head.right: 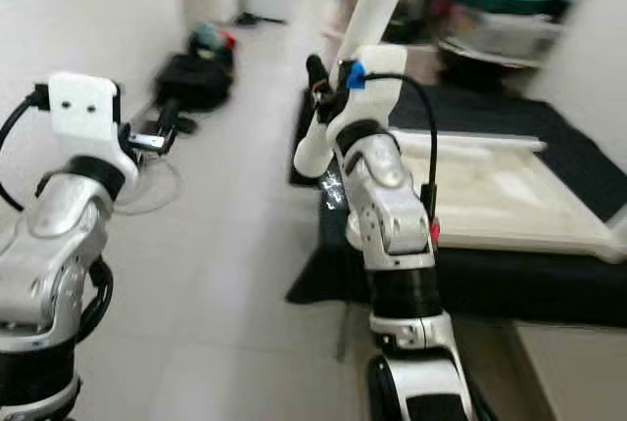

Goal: Building children table

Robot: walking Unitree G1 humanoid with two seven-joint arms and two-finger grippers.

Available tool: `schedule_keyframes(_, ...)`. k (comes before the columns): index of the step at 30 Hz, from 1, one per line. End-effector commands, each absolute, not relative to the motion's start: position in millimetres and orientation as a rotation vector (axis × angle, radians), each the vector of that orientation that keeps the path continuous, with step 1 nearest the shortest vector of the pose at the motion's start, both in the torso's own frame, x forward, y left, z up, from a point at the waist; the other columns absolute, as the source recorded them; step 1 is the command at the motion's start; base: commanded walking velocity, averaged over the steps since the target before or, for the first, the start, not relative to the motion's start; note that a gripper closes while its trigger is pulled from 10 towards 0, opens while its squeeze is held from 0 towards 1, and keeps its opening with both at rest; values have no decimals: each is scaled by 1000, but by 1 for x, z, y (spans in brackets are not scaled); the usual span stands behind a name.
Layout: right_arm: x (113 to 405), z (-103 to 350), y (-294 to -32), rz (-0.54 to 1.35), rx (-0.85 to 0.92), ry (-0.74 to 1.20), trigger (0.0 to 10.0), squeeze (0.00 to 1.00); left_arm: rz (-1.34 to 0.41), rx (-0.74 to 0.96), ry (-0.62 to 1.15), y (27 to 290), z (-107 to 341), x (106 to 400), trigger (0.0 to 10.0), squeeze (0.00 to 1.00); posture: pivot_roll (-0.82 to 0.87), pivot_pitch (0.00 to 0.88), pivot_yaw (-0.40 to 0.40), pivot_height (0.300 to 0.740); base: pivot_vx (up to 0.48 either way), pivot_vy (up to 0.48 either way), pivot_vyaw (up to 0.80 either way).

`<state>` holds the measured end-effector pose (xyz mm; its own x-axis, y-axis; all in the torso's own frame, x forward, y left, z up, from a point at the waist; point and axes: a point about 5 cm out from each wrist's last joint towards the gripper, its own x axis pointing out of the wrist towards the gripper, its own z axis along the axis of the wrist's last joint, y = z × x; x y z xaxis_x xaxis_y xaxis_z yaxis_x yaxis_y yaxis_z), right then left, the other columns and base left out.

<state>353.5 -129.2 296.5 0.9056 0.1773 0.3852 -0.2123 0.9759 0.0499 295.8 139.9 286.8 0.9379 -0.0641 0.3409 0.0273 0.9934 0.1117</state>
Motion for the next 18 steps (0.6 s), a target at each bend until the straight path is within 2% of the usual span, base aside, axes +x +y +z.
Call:
schedule_keyframes(1, 353, 296, -135, 173, 86, -395, 10000, 0, -68, 106, -342, 135, 285, 295, 10000, 0, 21, 85, -108, 740, 0, 0, -800)
schedule_keyframes(5, 348, 288, -130, 185, 95, -381, 10000, 0, -54, 114, -338, 135, 283, 296, 10000, 0, 19, 89, -103, 740, 0, 0, -800)
schedule_keyframes(11, 348, 292, -127, 195, 88, -399, 10000, 0, -38, 122, -346, 138, 286, 297, 10000, 0, 21, 85, -101, 740, 0, 0, 0)
schedule_keyframes(18, 348, 299, -126, 201, 89, -424, 10000, 0, -17, 135, -340, 143, 286, 298, 10000, 0, 20, 90, -103, 740, 314, -356, 0)
